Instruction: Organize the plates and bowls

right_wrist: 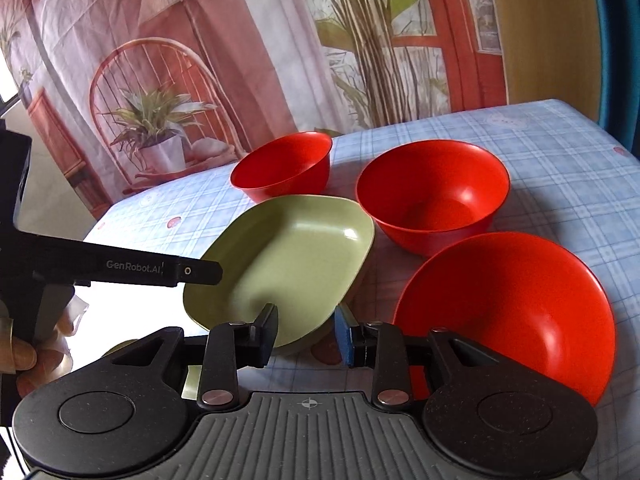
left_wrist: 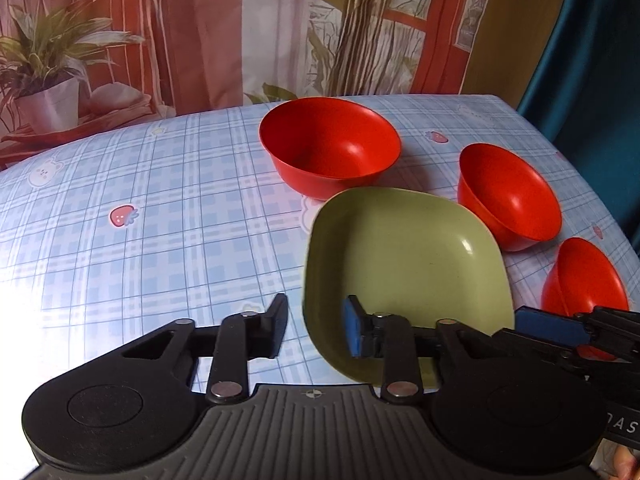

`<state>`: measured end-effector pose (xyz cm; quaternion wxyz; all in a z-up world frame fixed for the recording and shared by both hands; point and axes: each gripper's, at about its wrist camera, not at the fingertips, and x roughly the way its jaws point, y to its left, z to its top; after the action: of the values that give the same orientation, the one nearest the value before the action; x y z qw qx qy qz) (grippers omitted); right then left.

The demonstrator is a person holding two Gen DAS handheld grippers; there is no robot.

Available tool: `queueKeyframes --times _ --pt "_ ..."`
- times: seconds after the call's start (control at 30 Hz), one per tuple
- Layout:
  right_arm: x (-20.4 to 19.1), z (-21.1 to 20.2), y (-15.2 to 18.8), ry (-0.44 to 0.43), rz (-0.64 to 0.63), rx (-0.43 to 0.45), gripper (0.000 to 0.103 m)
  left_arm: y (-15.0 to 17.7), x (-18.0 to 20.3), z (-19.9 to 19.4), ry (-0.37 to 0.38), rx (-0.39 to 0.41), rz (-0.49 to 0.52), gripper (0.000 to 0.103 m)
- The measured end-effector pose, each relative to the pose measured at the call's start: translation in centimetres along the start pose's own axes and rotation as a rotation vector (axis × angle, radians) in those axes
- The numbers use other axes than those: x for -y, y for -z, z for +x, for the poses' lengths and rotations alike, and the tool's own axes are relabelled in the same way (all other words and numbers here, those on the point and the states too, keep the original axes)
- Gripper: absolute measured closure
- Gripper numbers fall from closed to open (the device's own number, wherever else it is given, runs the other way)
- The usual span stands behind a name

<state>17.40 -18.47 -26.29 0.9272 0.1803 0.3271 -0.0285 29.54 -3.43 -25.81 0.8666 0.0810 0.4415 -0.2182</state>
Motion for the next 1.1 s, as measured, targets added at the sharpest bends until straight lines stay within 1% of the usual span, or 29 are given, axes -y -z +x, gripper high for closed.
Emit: queueKeyframes --times 0.03,0.13,0.3,0.47,0.73,0.93,1.1 --pt "-0.1 0.1 0.0 0.015 -0.017 0.009 0.072 0.0 0.0 0.3 -0.017 -0.007 0.002 0.082" --pt "0.2 0.4 -0.2 0.012 -0.021 0.022 0.072 0.4 0.0 0.8 -0.016 -0.013 -0.002 0.088" --pt "0.5 0.9 -0.6 0.000 -0.006 0.023 0.072 0.9 0.2 0.4 -0.023 -0.010 -0.002 0.089" --pt "0.7 0.2 -0.6 -0.028 0.005 0.031 0.076 0.7 0.6 -1.4 -0.036 0.026 0.004 0.089" --pt "-0.2 -1.7 -0.7 -0.065 -0.008 0.057 0.079 1.8 1.0 -4.8 -0.065 0.069 -0.004 0.088" --pt "-1.4 -4.1 -0.7 -0.110 -0.044 0.084 0.079 3.1 1.0 -8.1 -0.088 0.109 -0.024 0.087" --pt "-2.6 -5.9 0.0 -0.146 -0.067 0.068 0.079 4.9 1.1 -10.7 -0.104 0.131 -0.034 0.086"
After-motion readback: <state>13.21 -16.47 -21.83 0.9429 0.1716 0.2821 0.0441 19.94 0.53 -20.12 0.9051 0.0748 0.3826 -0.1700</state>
